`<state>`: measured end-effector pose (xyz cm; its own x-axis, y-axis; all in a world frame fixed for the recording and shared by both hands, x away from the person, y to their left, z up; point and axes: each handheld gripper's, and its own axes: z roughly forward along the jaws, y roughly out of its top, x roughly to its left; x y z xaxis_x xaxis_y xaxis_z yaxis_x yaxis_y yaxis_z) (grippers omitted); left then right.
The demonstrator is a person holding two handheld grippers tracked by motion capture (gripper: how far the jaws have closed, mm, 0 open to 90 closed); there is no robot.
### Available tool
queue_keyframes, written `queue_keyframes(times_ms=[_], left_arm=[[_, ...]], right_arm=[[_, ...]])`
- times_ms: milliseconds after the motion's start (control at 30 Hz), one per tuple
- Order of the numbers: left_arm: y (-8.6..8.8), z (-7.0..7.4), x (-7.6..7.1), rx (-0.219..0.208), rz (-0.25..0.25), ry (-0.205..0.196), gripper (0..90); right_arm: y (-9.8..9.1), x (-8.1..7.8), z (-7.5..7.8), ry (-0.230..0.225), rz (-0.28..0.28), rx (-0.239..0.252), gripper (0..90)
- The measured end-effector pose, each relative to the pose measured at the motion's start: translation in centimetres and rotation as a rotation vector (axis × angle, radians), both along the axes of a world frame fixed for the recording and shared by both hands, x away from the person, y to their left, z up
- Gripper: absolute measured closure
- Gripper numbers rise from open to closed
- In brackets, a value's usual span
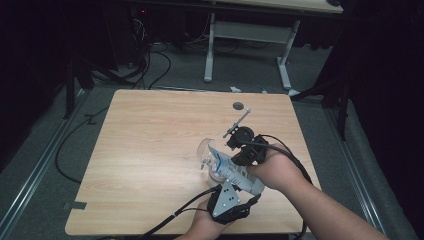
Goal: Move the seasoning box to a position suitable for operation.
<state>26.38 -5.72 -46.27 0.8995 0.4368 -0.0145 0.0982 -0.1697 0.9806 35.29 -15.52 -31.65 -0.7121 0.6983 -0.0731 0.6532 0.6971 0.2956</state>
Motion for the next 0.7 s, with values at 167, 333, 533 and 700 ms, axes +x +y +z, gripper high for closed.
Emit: queue_keyframes(times_ms=[167,333,533,700], left_arm=[[-0.04,-0.05,-0.01,0.001,0.001,-0.001,56.0],[0.03,-0.38,-0.07,0.011,-0.002,-0.005,56.2],[0.11,-0.72,-0.13,0.019,-0.005,-0.005,56.2],[0.15,-0.87,-0.14,0.022,-0.006,-0.006,56.2]], right_arm=[[-0.04,-0.04,-0.01,0.000,-0.001,0.001,89.2],[-0.23,-0.17,-0.12,0.001,-0.001,0.003,89.2],[-0.35,-0.31,-0.29,0.004,0.001,0.006,89.2],[-0.38,-0.40,-0.32,0.007,-0.003,0.010,89.1]])
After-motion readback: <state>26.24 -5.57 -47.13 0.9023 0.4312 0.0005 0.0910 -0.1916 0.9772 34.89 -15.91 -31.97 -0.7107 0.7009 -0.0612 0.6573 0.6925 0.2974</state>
